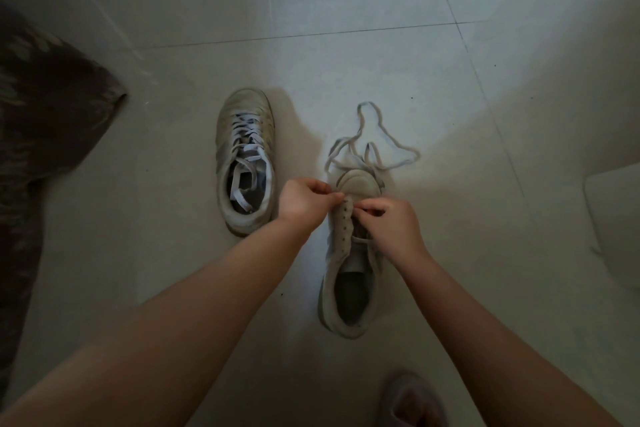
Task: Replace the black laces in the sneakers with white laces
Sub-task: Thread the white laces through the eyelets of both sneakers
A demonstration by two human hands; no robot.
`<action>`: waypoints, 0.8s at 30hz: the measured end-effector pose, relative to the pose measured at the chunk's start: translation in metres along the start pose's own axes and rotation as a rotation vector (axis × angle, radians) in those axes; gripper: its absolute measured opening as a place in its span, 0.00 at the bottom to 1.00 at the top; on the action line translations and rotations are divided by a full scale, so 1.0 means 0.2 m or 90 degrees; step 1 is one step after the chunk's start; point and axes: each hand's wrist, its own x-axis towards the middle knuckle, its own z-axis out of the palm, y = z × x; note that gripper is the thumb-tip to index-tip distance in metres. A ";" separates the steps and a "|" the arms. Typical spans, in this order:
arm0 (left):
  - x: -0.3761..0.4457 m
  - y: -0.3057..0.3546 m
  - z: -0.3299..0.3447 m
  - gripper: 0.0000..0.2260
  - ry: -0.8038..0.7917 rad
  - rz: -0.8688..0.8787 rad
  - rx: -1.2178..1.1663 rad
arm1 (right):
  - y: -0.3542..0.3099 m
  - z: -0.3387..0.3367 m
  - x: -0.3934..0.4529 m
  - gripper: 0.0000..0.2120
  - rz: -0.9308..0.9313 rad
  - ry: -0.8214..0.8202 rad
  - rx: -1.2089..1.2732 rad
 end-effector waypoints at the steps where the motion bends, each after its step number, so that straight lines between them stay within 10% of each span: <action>1: 0.01 0.01 -0.01 0.08 -0.015 -0.006 0.019 | 0.00 0.00 0.00 0.07 -0.002 0.003 0.000; 18: 0.11 0.10 -0.04 0.11 -0.155 -0.143 0.010 | -0.02 0.08 -0.03 0.08 -0.002 0.067 0.045; 24: 0.11 0.24 -0.08 0.04 -0.159 0.083 0.469 | -0.07 0.12 -0.05 0.08 0.003 0.055 0.087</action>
